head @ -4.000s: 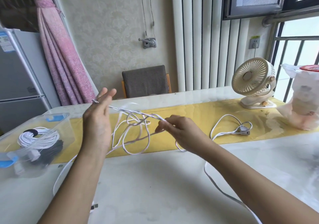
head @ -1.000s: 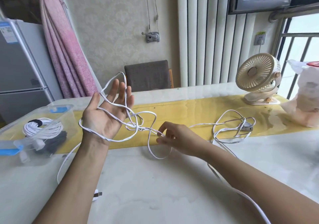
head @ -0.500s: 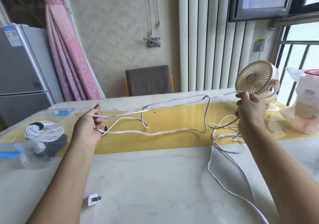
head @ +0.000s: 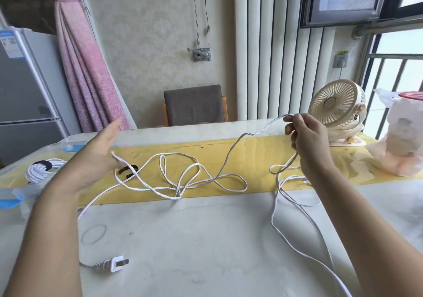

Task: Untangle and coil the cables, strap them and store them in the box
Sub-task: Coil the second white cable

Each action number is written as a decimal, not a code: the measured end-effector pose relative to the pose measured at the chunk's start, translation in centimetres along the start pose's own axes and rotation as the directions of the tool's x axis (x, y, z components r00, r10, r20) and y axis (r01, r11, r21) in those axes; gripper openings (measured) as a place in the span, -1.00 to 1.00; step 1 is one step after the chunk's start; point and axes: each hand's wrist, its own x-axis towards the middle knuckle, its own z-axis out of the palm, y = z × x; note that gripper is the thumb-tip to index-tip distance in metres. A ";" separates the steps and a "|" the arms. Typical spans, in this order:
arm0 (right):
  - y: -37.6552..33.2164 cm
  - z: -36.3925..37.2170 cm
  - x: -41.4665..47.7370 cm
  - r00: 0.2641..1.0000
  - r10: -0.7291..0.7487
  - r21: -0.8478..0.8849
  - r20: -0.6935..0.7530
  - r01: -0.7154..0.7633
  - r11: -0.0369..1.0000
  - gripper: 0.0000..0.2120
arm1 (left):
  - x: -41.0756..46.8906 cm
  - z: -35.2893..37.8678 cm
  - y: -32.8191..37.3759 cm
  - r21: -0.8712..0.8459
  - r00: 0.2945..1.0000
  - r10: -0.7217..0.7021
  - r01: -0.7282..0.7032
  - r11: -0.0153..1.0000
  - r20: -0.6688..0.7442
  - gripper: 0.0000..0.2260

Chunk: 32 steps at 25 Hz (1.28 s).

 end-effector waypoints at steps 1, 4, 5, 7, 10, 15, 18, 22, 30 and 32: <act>-0.1 0.2 -0.2 1.000 -0.005 -0.004 0.017 0.005 1.000 -0.71 | -0.5 -0.2 0.8 -0.160 0.951 0.120 -0.076 0.984 0.285 -0.13; -0.3 0.7 -0.9 0.996 0.028 -0.022 0.079 -0.026 0.999 -0.70 | -0.8 0.4 1.2 -0.186 0.637 0.269 -0.196 0.963 0.723 -0.03; -0.4 0.8 -1.2 0.992 0.032 -0.018 0.121 -0.030 0.999 -0.71 | -0.5 1.3 1.3 -0.204 0.652 0.262 -0.165 0.965 0.711 -0.03; -0.9 0.9 -1.6 0.950 0.055 0.065 0.307 -0.078 0.995 -0.73 | 0.2 5.2 2.4 -0.253 0.795 0.186 -0.043 0.967 0.577 -0.08; -1.8 0.9 -2.3 0.718 0.118 0.063 0.686 -0.220 0.973 -0.77 | 0.8 12.1 3.4 -0.298 0.917 0.097 0.025 0.954 0.386 -0.23; -1.1 0.3 -1.2 0.918 0.124 0.121 0.376 -0.181 0.976 -0.78 | -0.7 15.0 4.7 -0.226 0.842 0.107 0.019 0.974 0.529 -0.79; -0.6 -2.0 0.9 0.976 0.208 0.193 -0.066 -0.192 0.962 -0.72 | 0.4 10.7 3.3 -0.152 0.897 0.002 0.073 0.986 0.442 -0.72; 0.1 -2.3 1.6 0.988 -0.003 -0.351 -0.155 -0.052 0.935 -0.78 | 1.6 6.2 1.0 -0.234 0.942 -0.042 0.125 0.964 0.332 -0.58; 0.0 5.2 -6.0 0.710 -0.252 -0.470 0.658 0.648 0.599 -0.70 | 0.6 13.7 2.4 0.157 0.952 0.119 -0.168 0.973 0.281 -0.76; 0.0 5.2 -7.1 0.630 -0.048 -0.427 0.775 0.578 0.695 -0.69 | 0.9 13.1 2.0 0.264 0.975 0.165 -0.200 0.944 0.148 -0.78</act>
